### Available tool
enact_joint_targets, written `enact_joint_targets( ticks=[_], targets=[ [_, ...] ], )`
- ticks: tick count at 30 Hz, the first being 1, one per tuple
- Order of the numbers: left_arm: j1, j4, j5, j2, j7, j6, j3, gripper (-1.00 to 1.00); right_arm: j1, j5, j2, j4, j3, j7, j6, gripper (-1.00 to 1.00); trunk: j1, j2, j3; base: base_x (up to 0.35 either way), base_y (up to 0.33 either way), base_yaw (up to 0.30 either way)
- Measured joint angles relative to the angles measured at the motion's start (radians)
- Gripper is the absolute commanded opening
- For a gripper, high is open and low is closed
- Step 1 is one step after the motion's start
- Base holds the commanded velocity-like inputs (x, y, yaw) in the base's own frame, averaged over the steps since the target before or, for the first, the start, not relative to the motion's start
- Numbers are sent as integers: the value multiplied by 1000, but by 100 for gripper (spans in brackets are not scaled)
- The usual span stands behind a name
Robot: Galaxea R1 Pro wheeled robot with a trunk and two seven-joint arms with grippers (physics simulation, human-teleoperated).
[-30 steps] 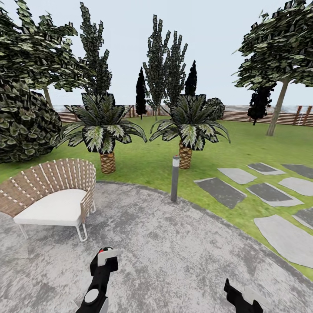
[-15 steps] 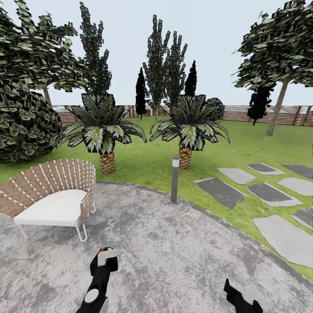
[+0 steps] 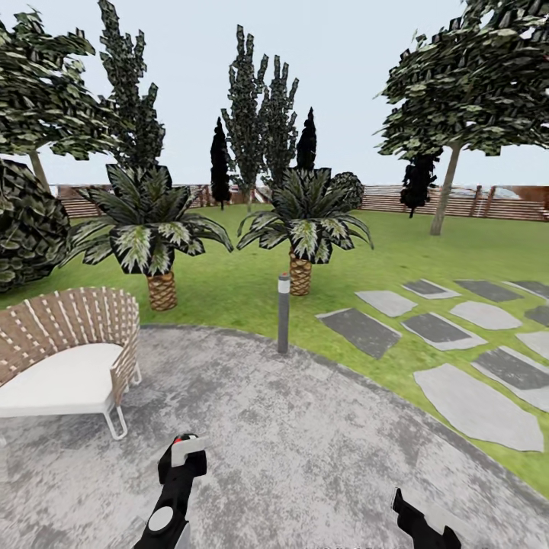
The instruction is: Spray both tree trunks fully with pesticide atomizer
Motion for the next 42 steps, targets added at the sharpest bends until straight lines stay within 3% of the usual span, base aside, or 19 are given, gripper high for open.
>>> enact_joint_targets(
  ticks=[12, 20, 23, 42],
  targets=[
    [0, 0, 0, 0, 0, 0, 0, -100, 0, 0, 0, 0, 0, 0, 0, 100, -46, 84, 38, 0, 0, -281],
    [0, 0, 0, 0, 0, 0, 0, -100, 0, 0, 0, 0, 0, 0, 0, 100, -46, 85, 38, 0, 0, -281],
    [0, 0, 0, 0, 0, 0, 0, -100, 0, 0, 0, 0, 0, 0, 0, 100, -58, 105, 47, 0, 0, -281],
    [0, 0, 0, 0, -1, -1, 0, -100, 0, 0, 0, 0, -1, 0, 0, 100, -58, 106, 47, 0, 0, -254]
  ],
)
